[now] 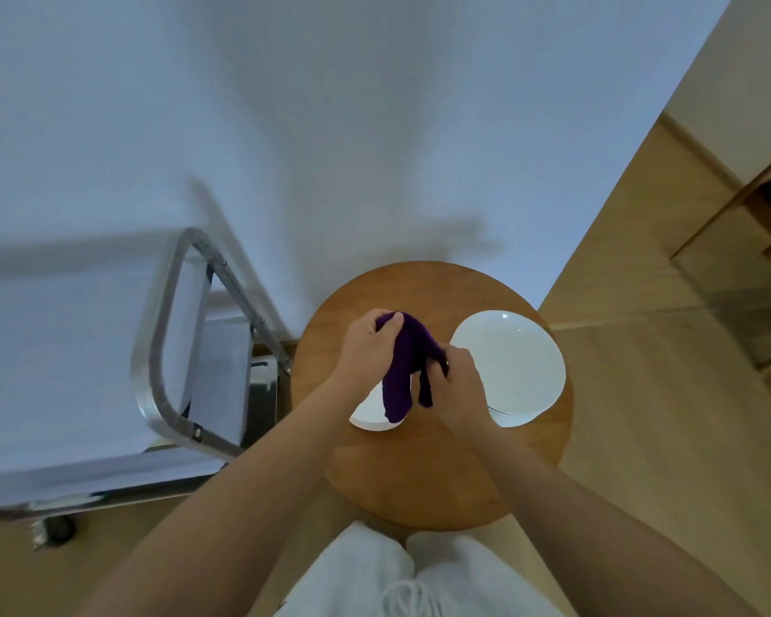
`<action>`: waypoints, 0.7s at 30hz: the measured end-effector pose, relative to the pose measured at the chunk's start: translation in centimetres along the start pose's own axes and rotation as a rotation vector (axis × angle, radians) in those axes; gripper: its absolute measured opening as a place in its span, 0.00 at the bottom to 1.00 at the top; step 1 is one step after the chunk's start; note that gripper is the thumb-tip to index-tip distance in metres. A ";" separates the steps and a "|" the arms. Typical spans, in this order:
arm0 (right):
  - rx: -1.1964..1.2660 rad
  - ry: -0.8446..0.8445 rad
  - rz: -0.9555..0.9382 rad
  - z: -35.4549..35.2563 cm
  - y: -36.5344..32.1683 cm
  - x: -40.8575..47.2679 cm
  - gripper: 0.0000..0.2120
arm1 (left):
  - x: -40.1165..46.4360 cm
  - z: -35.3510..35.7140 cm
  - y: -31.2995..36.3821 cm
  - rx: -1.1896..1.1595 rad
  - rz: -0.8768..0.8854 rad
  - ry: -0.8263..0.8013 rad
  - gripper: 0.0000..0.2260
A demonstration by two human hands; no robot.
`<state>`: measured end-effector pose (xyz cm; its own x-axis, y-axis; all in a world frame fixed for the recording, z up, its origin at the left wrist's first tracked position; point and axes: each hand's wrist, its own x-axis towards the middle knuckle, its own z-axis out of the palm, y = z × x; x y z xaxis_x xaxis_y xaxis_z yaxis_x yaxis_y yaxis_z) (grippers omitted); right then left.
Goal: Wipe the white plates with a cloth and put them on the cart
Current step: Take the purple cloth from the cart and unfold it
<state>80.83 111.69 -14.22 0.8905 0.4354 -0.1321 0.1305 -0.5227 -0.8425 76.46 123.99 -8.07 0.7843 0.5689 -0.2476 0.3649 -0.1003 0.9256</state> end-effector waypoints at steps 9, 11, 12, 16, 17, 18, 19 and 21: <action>0.084 0.037 0.138 -1.2 -2.6 1.9 0.06 | -0.1 0.0 -1.5 0.092 0.084 -0.021 0.08; 0.123 -0.005 0.180 -1.0 -3.7 2.2 0.07 | -0.6 0.3 -1.6 0.037 0.097 -0.047 0.07; 0.166 -0.027 0.209 -0.9 -4.2 2.2 0.07 | -0.7 0.5 -1.6 0.014 0.098 -0.054 0.08; 0.732 -0.073 0.551 -0.7 -6.1 2.3 0.07 | -0.8 0.4 -2.0 -0.011 0.111 -0.103 0.14; 0.849 -0.087 0.595 -0.8 -6.5 2.3 0.08 | -0.7 0.0 -2.1 0.008 0.114 -0.113 0.18; 0.940 -0.114 0.614 -1.0 -6.7 2.4 0.11 | -0.5 -0.3 -2.3 0.018 0.115 -0.119 0.21; 1.018 -0.149 0.614 -1.2 -6.8 2.5 0.14 | -0.2 -0.8 -2.4 0.016 0.115 -0.114 0.23; 1.099 -0.222 0.594 -1.8 -7.2 2.7 0.19 | 0.3 -1.6 -2.5 -0.024 0.123 -0.067 0.18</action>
<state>83.11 115.33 -7.57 0.5817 0.5122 -0.6318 -0.7865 0.1561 -0.5976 75.02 125.69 -10.05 0.8543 0.4978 -0.1498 0.2526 -0.1456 0.9565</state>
